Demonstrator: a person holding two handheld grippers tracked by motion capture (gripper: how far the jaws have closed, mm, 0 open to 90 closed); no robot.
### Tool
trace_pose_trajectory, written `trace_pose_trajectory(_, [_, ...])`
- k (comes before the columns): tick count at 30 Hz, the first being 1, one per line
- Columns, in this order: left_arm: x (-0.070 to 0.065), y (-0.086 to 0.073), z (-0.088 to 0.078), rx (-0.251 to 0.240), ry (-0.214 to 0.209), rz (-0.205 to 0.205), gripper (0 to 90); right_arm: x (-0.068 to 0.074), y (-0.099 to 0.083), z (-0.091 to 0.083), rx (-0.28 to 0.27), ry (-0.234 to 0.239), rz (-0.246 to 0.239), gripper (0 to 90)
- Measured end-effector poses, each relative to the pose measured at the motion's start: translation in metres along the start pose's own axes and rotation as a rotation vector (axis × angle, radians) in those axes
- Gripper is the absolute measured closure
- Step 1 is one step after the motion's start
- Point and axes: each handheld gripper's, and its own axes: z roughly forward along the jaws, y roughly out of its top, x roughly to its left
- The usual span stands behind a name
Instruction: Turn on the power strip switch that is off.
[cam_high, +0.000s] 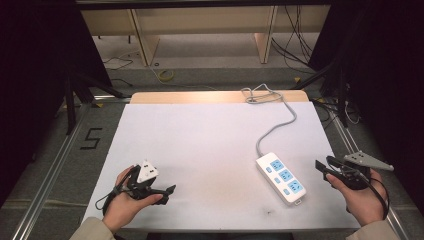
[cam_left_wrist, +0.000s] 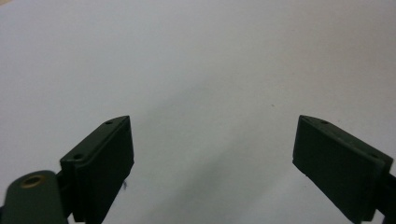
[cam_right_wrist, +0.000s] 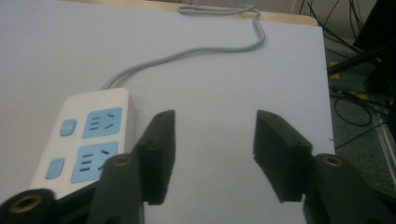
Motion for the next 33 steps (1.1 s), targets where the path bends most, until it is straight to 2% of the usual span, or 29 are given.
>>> trace_pose_trajectory(4, [0.001,-0.001,-0.001,-0.001,0.008,-0.003,13.2,0.002,0.004,-0.006,0.020,-0.016,-0.005,75.3])
trace_pose_trajectory(8, [0.002,-0.001,-0.002,-0.004,0.016,-0.004,13.4,0.005,0.007,-0.009,0.038,-0.040,-0.018,89.8])
trace_pose_trajectory(14, [0.001,0.000,0.000,0.005,0.007,0.007,13.4,0.008,0.012,-0.009,0.056,-0.036,-0.035,90.0])
trace_pose_trajectory(33, [0.001,0.000,0.001,0.012,0.006,0.006,13.6,0.028,0.026,-0.001,0.086,0.050,-0.083,90.0])
